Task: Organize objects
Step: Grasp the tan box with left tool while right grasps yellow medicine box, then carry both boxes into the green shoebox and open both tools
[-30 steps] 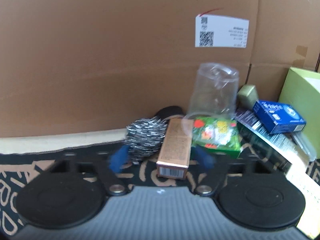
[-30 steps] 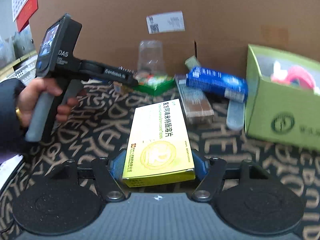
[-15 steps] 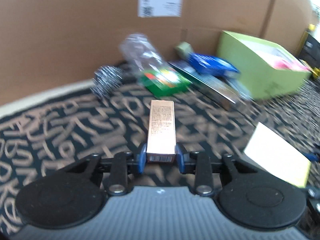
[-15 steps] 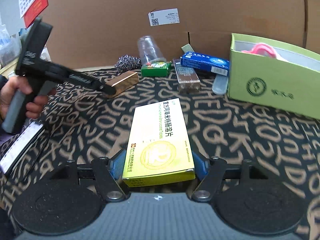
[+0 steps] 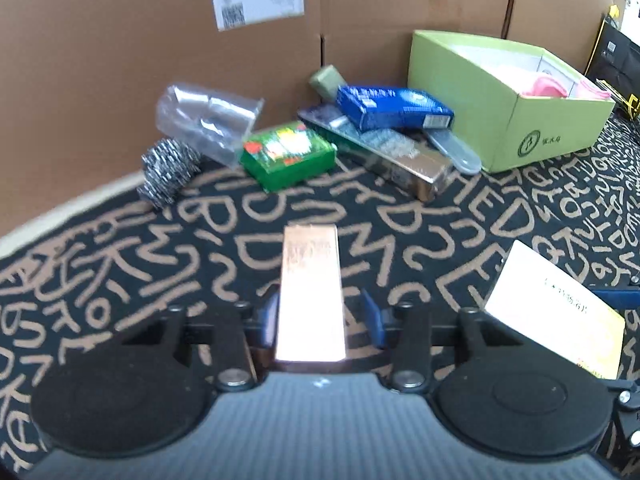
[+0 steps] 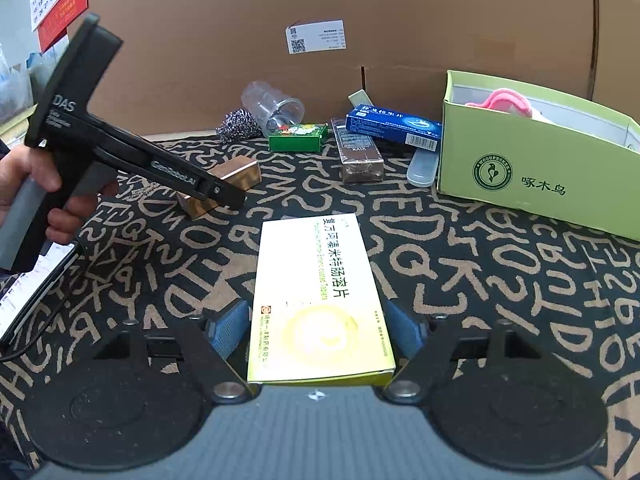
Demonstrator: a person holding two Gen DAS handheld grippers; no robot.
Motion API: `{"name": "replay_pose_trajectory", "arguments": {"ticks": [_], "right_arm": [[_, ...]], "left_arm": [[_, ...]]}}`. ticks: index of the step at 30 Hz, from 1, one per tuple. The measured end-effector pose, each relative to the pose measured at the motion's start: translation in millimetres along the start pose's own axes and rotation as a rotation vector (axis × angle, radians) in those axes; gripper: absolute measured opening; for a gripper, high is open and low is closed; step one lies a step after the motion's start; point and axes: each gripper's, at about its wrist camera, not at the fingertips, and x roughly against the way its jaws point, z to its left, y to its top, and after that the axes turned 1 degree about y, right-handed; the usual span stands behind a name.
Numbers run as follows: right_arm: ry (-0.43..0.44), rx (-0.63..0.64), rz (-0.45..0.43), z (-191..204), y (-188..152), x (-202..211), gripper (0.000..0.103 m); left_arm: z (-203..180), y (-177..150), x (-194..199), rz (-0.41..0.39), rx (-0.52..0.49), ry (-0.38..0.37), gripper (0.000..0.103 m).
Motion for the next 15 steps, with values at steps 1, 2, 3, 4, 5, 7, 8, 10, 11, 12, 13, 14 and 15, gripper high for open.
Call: {"name": "replay_pose_trajectory", "arguments": {"ticks": [1,2,3,4,5,7,8,10,11,12,13,14,15], "right_arm": [[0.000,0.000,0.000,0,1,-1,0.079],[-0.002,0.001,-0.002,0,2,-3,0.079],[-0.005,0.003,-0.005,0,3,-5,0.079],[-0.006,0.006,-0.007,0,4,-8,0.079],[-0.008,0.008,-0.008,0,5,-10,0.079],[-0.014,0.019,-0.016,2,7,-14,0.078],[-0.016,0.026,-0.020,3,6,-14,0.075],[-0.014,0.046,-0.026,3,6,-14,0.071],[-0.012,0.048,-0.028,3,5,-13,0.071],[-0.009,0.045,-0.030,2,5,-12,0.071],[-0.008,0.037,-0.033,1,5,-11,0.070],[-0.010,0.025,-0.037,-1,4,-9,0.070],[-0.012,0.013,-0.046,-3,5,-6,0.070]], "left_arm": [[-1,0,0,-0.002,-0.001,0.002,0.042],[-2,0,0,-0.003,-0.001,0.007,0.044],[-2,1,0,-0.004,0.001,0.009,0.053],[-3,1,-1,-0.005,0.005,0.012,0.057],[-3,1,-2,-0.004,0.005,0.019,0.058],[-6,1,-4,-0.009,-0.003,0.024,0.053],[-7,1,-4,-0.012,-0.008,0.015,0.043],[-11,2,-1,-0.012,-0.020,0.012,0.030],[-13,2,0,-0.009,-0.025,0.004,0.030],[-15,2,2,-0.006,-0.030,0.001,0.030],[-17,1,3,-0.006,-0.036,0.002,0.030],[-19,1,4,-0.007,-0.039,-0.001,0.030],[-22,1,6,-0.007,-0.035,-0.012,0.030]]}}
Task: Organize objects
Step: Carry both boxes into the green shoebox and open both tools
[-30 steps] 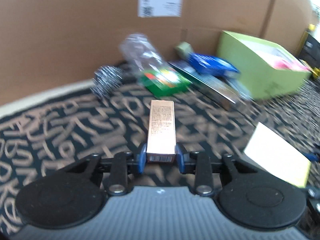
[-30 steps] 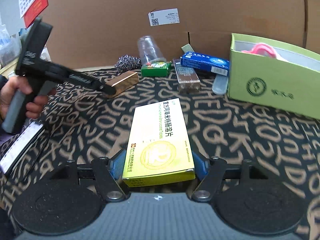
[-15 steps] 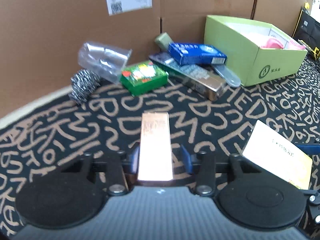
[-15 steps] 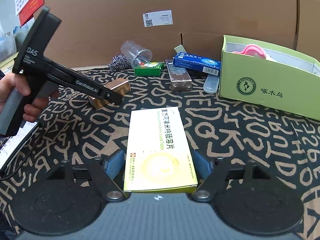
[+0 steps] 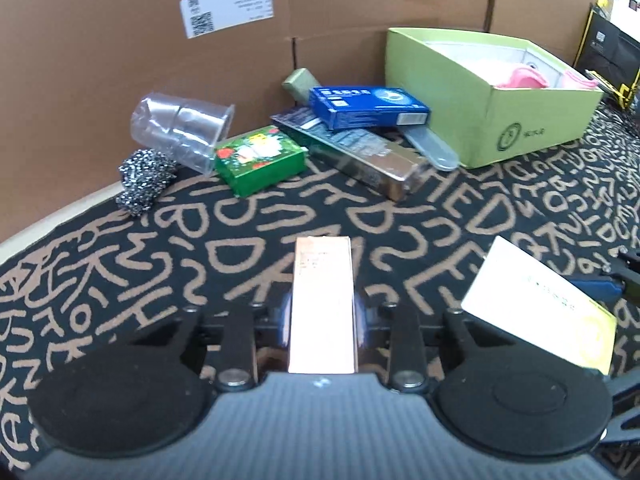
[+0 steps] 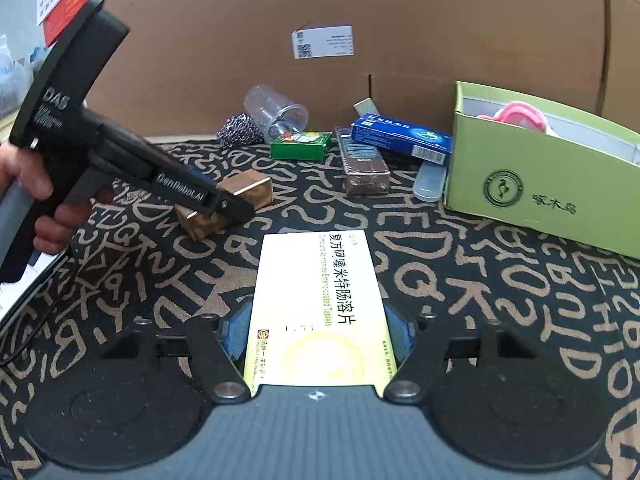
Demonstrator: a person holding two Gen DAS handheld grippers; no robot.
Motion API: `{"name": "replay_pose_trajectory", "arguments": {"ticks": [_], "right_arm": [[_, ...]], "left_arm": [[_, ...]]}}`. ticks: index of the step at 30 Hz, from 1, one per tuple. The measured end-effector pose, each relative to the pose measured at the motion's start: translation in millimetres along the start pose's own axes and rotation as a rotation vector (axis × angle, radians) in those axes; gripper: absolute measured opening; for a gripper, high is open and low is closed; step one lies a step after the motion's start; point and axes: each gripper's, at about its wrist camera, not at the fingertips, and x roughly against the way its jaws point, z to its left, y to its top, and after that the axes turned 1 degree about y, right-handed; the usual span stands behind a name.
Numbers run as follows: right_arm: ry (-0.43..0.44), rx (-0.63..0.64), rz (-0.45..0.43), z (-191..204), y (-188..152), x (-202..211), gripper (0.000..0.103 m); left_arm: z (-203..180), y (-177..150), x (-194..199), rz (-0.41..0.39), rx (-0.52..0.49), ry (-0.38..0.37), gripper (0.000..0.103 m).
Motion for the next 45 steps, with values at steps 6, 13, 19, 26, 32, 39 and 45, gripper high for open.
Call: {"name": "replay_pose_trajectory", "arguments": {"ticks": [6,13,19,26,32,39,45], "right_arm": [[-0.068,-0.057,-0.115,-32,18,35,0.070],[-0.219,-0.086,-0.263,-88,58,68,0.070],[-0.364,-0.088,-0.320,-146,89,61,0.070],[-0.426,-0.182,-0.334,-214,111,31,0.070],[-0.418,-0.157,-0.280,-236,105,-5,0.070],[-0.469,-0.097,-0.225,-245,85,-21,0.082],[-0.456,-0.149,-0.245,-241,93,-4,0.084]], "left_arm": [[-20,23,25,-0.083,0.011,-0.108,0.030],[-67,81,44,-0.235,-0.009,-0.228,0.030],[-117,135,31,-0.303,-0.015,-0.272,0.030],[-152,175,-20,-0.320,-0.008,-0.238,0.030],[-156,184,-68,-0.267,0.017,-0.219,0.030],[-145,171,-77,-0.327,0.052,-0.179,0.094],[-136,163,-60,-0.340,0.101,-0.185,0.103]]}}
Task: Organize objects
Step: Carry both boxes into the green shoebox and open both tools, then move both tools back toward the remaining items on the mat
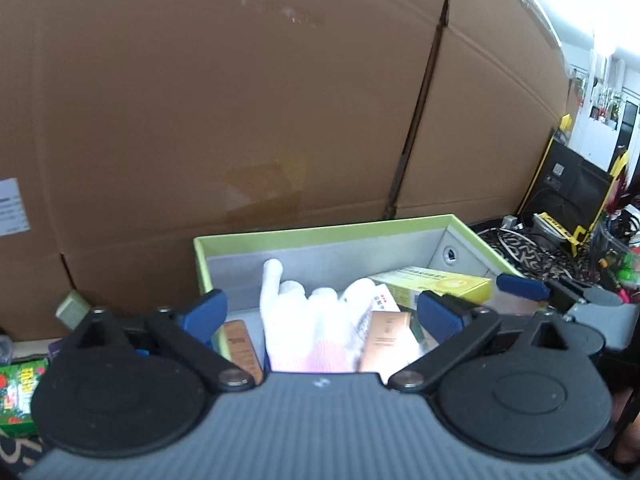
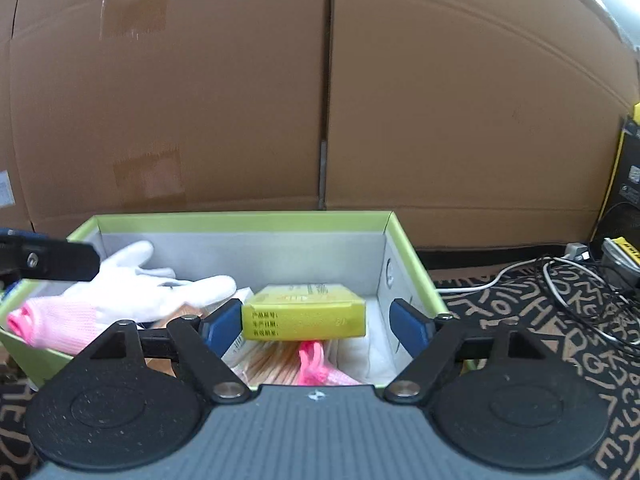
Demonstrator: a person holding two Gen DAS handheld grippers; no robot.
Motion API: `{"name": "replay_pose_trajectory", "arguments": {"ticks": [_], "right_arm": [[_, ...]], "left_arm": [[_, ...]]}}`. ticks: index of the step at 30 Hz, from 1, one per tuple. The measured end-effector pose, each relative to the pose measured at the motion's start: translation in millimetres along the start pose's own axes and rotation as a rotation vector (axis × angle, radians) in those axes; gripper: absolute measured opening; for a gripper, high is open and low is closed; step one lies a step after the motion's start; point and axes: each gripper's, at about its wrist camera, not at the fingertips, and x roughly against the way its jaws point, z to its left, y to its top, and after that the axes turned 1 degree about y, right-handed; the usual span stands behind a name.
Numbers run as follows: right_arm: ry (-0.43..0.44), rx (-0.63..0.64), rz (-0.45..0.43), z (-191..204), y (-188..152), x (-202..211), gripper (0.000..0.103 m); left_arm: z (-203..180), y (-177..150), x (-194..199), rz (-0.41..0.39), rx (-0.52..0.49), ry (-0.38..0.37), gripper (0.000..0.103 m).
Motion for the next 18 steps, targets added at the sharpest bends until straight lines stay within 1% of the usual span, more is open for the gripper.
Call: {"name": "replay_pose_trajectory", "arguments": {"ticks": [4,8,10,14,18], "right_arm": [[0.035,-0.045,-0.069,7,14,35,0.090],[0.089,-0.053,-0.130,26,18,73,0.092],[0.123,-0.050,-0.153,37,16,89,0.093],[0.206,-0.046,-0.178,62,8,116,0.095],[0.308,-0.023,-0.159,93,-4,122,0.095]], "left_arm": [[6,-1,35,-0.034,-0.020,0.011,0.103],[16,-6,75,-0.066,-0.005,0.035,0.103],[27,-9,97,-0.073,0.006,0.051,0.103],[53,-23,139,-0.067,0.036,0.112,0.103],[84,-37,173,-0.048,0.079,0.175,0.103]]}}
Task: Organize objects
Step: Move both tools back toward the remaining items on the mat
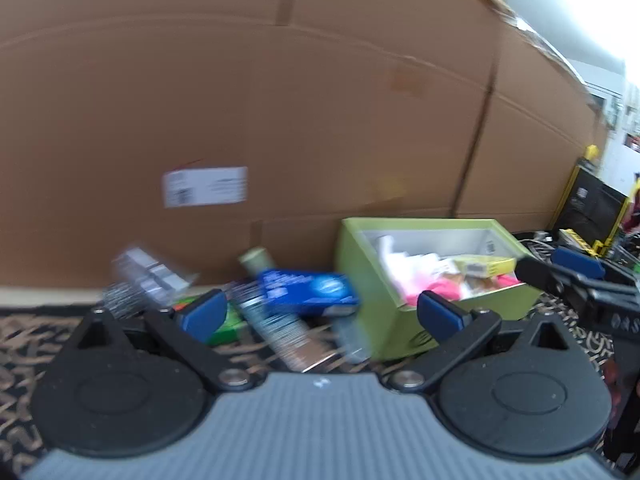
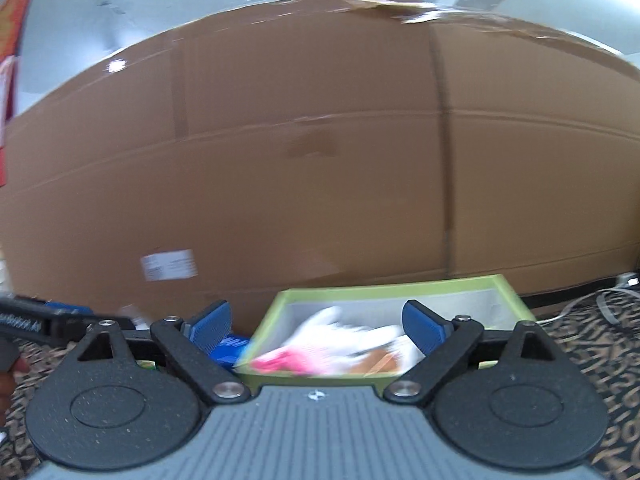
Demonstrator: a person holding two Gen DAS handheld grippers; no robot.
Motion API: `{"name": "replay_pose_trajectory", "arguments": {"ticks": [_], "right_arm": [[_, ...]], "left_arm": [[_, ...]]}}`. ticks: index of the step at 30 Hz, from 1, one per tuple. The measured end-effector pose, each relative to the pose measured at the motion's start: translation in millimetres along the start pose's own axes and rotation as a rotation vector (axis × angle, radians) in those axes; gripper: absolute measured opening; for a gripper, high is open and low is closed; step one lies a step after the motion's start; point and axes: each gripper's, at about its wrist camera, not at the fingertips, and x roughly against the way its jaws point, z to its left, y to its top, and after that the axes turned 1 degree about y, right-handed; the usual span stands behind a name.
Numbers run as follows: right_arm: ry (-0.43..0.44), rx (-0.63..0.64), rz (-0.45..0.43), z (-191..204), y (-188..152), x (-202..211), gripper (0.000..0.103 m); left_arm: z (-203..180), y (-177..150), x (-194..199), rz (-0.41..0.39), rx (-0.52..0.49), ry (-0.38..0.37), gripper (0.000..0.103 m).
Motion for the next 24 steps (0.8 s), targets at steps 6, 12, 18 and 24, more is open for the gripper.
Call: {"name": "replay_pose_trajectory", "arguments": {"ticks": [6,12,18,24], "right_arm": [[0.146,0.100,0.112,64,-31,-22,0.095],[0.191,0.185,0.222,105,-54,-74,0.090],[0.094,0.249,0.276,122,-65,-111,0.086],[0.003,0.249,0.305,120,-68,-140,0.086]], "left_arm": [[55,-9,35,-0.003,0.040,0.117,0.103],[106,-16,56,-0.009,0.087,0.212,0.103],[146,-27,54,0.042,0.144,0.246,0.103],[163,-29,53,0.073,0.130,0.254,0.103]]}}
